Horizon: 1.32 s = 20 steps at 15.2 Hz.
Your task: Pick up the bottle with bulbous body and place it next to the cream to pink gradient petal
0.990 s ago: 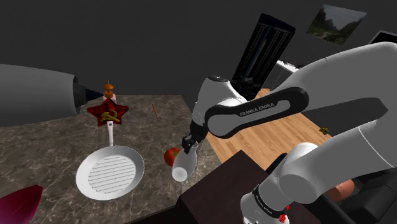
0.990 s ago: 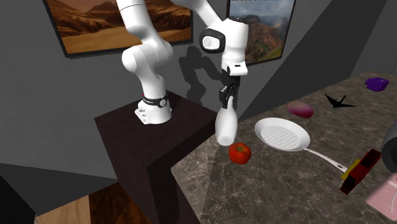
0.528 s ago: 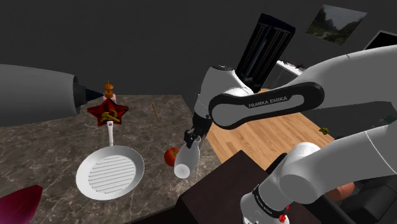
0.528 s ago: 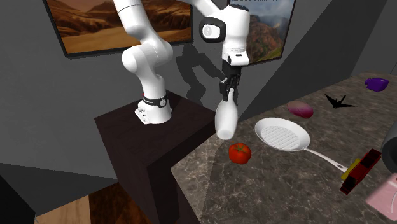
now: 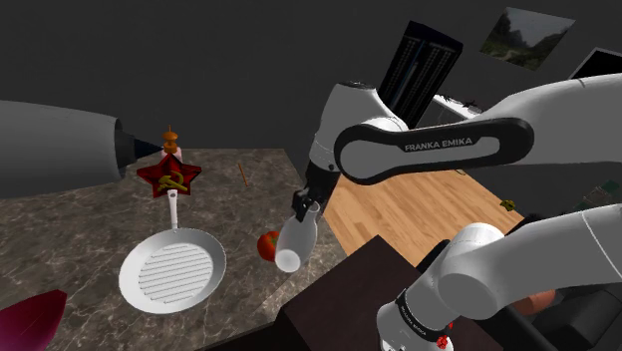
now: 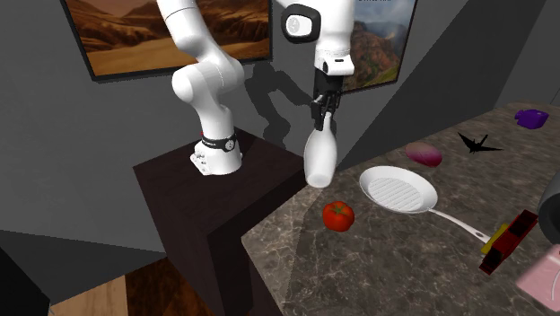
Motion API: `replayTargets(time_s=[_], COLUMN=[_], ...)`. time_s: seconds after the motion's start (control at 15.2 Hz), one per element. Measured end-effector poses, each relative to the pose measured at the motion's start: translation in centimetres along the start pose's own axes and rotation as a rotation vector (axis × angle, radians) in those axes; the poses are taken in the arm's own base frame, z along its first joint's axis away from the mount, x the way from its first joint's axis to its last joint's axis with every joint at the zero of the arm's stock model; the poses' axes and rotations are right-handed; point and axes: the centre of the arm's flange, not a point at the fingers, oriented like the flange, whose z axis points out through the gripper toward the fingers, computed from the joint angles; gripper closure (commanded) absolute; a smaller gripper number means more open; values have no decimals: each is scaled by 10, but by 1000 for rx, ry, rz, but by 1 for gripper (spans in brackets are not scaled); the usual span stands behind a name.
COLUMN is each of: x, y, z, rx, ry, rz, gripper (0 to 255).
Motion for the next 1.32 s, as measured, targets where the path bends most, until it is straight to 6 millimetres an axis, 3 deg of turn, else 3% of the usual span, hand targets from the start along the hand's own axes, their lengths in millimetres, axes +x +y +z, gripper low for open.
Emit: replayTargets(time_s=[1.32], x=[-1], y=[-2], z=[-106], rx=[0], ry=[0], rz=[0], gripper=[255])
